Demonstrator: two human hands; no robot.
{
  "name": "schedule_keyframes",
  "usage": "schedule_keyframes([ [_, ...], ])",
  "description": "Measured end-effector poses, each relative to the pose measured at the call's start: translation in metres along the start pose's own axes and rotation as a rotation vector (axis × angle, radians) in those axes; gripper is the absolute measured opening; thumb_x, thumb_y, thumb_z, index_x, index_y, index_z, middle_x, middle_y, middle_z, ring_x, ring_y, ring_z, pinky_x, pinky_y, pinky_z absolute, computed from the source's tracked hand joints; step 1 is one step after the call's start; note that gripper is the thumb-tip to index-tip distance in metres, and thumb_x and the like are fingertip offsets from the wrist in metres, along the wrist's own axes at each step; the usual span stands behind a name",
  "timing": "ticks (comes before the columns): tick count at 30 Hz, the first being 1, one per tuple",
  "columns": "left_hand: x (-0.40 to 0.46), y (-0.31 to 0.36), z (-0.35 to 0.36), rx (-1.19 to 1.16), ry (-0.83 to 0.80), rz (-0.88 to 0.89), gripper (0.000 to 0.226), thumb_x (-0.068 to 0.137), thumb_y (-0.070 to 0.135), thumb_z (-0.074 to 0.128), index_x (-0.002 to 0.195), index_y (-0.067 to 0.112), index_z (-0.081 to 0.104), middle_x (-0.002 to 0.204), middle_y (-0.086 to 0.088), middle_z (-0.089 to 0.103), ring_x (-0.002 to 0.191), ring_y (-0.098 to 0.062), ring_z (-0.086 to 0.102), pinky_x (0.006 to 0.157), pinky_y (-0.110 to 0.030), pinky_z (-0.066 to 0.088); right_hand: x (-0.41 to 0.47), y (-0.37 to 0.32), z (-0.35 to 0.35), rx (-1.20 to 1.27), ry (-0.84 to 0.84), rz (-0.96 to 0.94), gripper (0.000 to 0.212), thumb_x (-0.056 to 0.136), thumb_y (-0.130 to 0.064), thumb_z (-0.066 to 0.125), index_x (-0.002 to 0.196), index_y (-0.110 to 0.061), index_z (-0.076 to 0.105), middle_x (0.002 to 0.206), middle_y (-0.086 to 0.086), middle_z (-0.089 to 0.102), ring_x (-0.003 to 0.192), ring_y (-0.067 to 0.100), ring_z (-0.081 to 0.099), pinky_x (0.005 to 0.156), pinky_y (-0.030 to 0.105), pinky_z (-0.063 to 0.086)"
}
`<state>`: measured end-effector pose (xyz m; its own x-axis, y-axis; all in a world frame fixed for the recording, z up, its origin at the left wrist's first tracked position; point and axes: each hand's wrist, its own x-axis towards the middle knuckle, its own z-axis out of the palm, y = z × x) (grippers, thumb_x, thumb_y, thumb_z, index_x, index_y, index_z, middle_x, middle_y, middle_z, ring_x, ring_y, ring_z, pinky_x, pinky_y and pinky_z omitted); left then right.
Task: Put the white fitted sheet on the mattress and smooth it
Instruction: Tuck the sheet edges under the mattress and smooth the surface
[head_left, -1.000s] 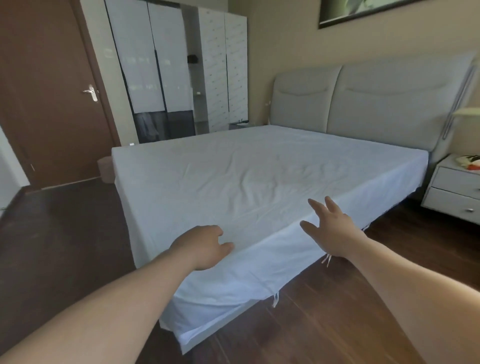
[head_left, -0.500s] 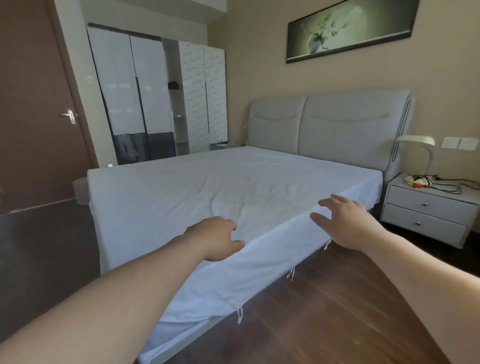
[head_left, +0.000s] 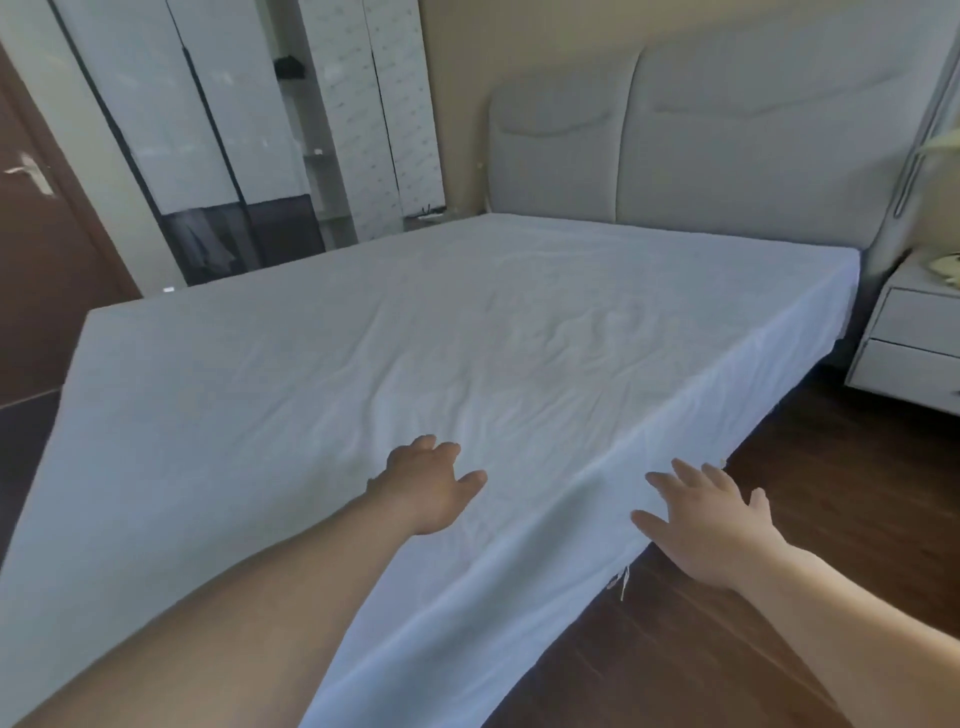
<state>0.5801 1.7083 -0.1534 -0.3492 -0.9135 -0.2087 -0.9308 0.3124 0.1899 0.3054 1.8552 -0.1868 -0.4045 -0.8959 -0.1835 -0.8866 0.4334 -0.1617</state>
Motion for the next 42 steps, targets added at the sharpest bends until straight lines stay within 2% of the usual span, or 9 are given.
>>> schedule_keyframes([
  [7, 0.070, 0.009, 0.010, -0.084, 0.084, -0.079, 0.070, 0.097, 0.073, 0.032, 0.159, 0.042, 0.021, 0.171, 0.006, -0.004, 0.157, -0.025, -0.004, 0.122, -0.058, 0.017, 0.136, 0.019, -0.033, 0.078, 0.072, -0.026, 0.088, 0.083, -0.082, 0.028, 0.159, -0.037, 0.020, 0.164, 0.000, 0.030, 0.146, 0.032, 0.033, 0.115, 0.057, 0.034],
  [15, 0.090, 0.022, 0.076, 0.029, 0.046, -0.274, 0.066, 0.095, 0.076, 0.019, 0.157, 0.055, 0.006, 0.171, 0.012, -0.008, 0.158, -0.024, -0.008, 0.119, -0.069, -0.003, 0.217, -0.014, 0.006, -0.086, 0.153, -0.307, 0.067, 0.098, -0.072, 0.026, 0.158, -0.046, 0.015, 0.171, -0.008, 0.002, 0.158, 0.020, -0.005, 0.120, 0.068, 0.007],
  [20, 0.086, 0.053, 0.077, 0.060, -0.046, -0.180, 0.064, 0.097, 0.075, 0.018, 0.156, 0.057, -0.001, 0.169, 0.018, -0.012, 0.157, -0.027, -0.013, 0.121, -0.064, -0.005, 0.239, 0.020, 0.016, -0.147, 0.004, -0.388, 0.066, 0.096, -0.074, 0.013, 0.157, -0.049, 0.010, 0.169, -0.012, 0.009, 0.156, 0.019, 0.011, 0.118, 0.064, 0.012],
  [25, 0.083, 0.091, 0.084, 0.070, -0.120, -0.011, 0.059, 0.101, 0.070, 0.020, 0.156, 0.059, 0.003, 0.168, 0.023, -0.012, 0.156, -0.019, -0.016, 0.124, -0.056, -0.008, 0.246, 0.070, 0.001, -0.149, -0.054, -0.361, 0.071, 0.097, -0.074, 0.012, 0.161, -0.044, 0.004, 0.170, -0.015, 0.001, 0.157, 0.017, 0.006, 0.122, 0.059, 0.014],
  [29, 0.083, 0.104, 0.086, -0.006, -0.022, 0.079, 0.052, 0.105, 0.060, 0.034, 0.156, 0.051, 0.028, 0.167, 0.021, 0.017, 0.156, -0.012, 0.009, 0.126, -0.034, 0.007, 0.253, 0.100, -0.001, -0.238, -0.054, -0.417, 0.090, 0.082, -0.086, -0.001, 0.160, -0.043, 0.013, 0.169, -0.015, 0.009, 0.155, 0.017, 0.011, 0.120, 0.057, 0.024],
  [31, 0.084, 0.109, 0.087, -0.114, 0.101, 0.107, 0.043, 0.102, 0.054, 0.050, 0.143, 0.045, 0.054, 0.146, 0.019, 0.048, 0.141, -0.012, 0.040, 0.116, -0.028, 0.031, 0.253, 0.111, 0.000, -0.206, 0.050, -0.429, 0.065, 0.098, -0.067, 0.015, 0.156, -0.041, 0.029, 0.161, -0.013, 0.032, 0.146, 0.017, 0.032, 0.111, 0.047, 0.039],
  [33, 0.086, 0.115, 0.085, -0.118, 0.162, 0.114, 0.034, 0.097, 0.054, 0.060, 0.126, 0.038, 0.069, 0.116, 0.016, 0.058, 0.112, -0.009, 0.058, 0.099, -0.028, 0.046, 0.255, 0.119, 0.002, -0.165, 0.215, -0.436, 0.042, 0.107, -0.044, 0.032, 0.147, -0.043, 0.047, 0.146, -0.011, 0.054, 0.130, 0.017, 0.053, 0.098, 0.034, 0.048],
  [37, 0.092, 0.126, 0.083, -0.009, 0.183, 0.164, 0.031, 0.091, 0.059, 0.065, 0.107, 0.033, 0.074, 0.095, 0.013, 0.059, 0.094, -0.008, 0.059, 0.084, -0.030, 0.050, 0.258, 0.122, 0.002, -0.161, 0.359, -0.504, 0.031, 0.105, -0.037, 0.043, 0.126, -0.044, 0.065, 0.115, -0.010, 0.070, 0.105, 0.016, 0.065, 0.080, 0.031, 0.053],
  [42, 0.097, 0.134, 0.094, 0.102, 0.277, 0.217, 0.024, 0.101, 0.046, 0.056, 0.096, 0.027, 0.070, 0.092, 0.009, 0.060, 0.088, -0.017, 0.060, 0.079, -0.035, 0.051, 0.264, 0.123, 0.013, -0.223, 0.555, -0.520, 0.016, 0.099, -0.036, 0.056, 0.095, -0.035, 0.072, 0.075, -0.008, 0.065, 0.071, 0.018, 0.062, 0.055, 0.029, 0.049],
])
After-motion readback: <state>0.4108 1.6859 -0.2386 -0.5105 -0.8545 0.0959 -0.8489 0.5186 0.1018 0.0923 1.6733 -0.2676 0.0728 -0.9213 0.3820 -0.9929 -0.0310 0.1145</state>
